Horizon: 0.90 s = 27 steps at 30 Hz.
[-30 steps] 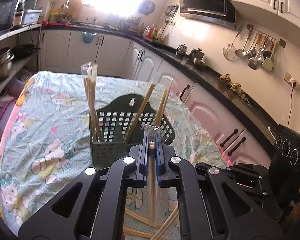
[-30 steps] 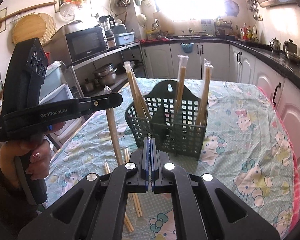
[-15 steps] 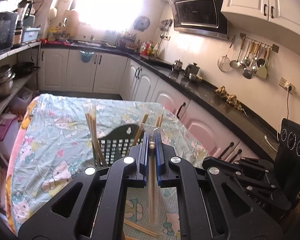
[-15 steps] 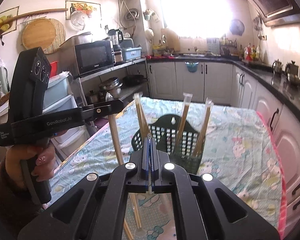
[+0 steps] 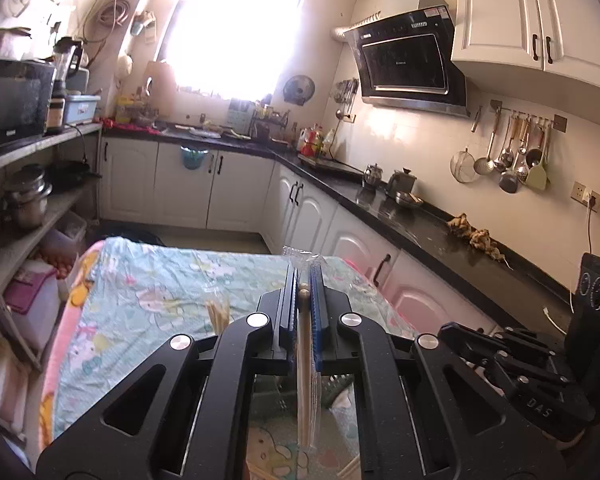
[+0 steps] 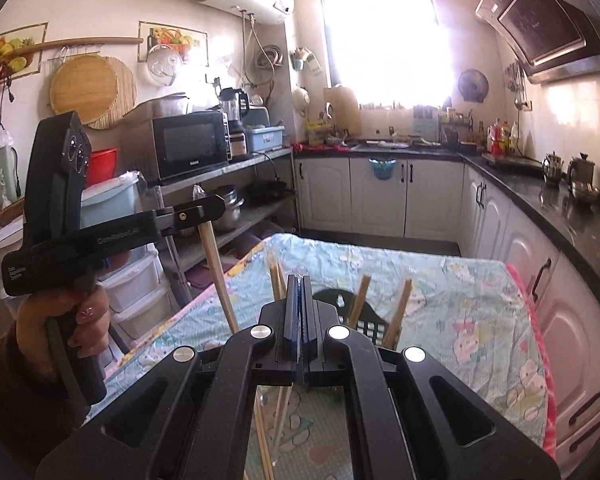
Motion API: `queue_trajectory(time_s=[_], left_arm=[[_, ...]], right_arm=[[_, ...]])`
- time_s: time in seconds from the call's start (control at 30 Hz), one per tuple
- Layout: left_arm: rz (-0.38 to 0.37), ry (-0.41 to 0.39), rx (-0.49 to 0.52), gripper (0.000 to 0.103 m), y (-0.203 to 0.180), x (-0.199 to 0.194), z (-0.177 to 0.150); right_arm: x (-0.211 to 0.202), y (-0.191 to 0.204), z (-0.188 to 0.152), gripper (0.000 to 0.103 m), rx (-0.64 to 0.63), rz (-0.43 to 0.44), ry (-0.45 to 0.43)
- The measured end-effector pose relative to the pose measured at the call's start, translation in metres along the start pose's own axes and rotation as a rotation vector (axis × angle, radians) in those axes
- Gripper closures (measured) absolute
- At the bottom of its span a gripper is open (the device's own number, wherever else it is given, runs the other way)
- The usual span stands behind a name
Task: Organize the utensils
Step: 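Lower both held chopsticks into the green caddy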
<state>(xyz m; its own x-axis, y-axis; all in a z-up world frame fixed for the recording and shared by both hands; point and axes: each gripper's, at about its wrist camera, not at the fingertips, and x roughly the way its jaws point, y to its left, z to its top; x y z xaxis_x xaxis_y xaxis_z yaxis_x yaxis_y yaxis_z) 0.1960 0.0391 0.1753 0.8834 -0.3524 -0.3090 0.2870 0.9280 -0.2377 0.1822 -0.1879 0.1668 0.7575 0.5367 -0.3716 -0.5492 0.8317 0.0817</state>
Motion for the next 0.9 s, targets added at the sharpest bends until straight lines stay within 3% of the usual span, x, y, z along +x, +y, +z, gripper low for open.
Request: queue_trajectory(time_s=[0.43, 0.9], left_arm=[[0.042, -0.081, 0.007, 0.1, 0.011, 0.008, 0.036], [0.053, -0.165, 0.021, 0.1, 0.002, 0.033, 0.048]], right_arm=[[0.009, -0.007, 0.041, 0.101, -0.018, -0.036, -0.098], [0.025, -0.033, 0.079, 0.101, 0.03, -0.072, -0.191]])
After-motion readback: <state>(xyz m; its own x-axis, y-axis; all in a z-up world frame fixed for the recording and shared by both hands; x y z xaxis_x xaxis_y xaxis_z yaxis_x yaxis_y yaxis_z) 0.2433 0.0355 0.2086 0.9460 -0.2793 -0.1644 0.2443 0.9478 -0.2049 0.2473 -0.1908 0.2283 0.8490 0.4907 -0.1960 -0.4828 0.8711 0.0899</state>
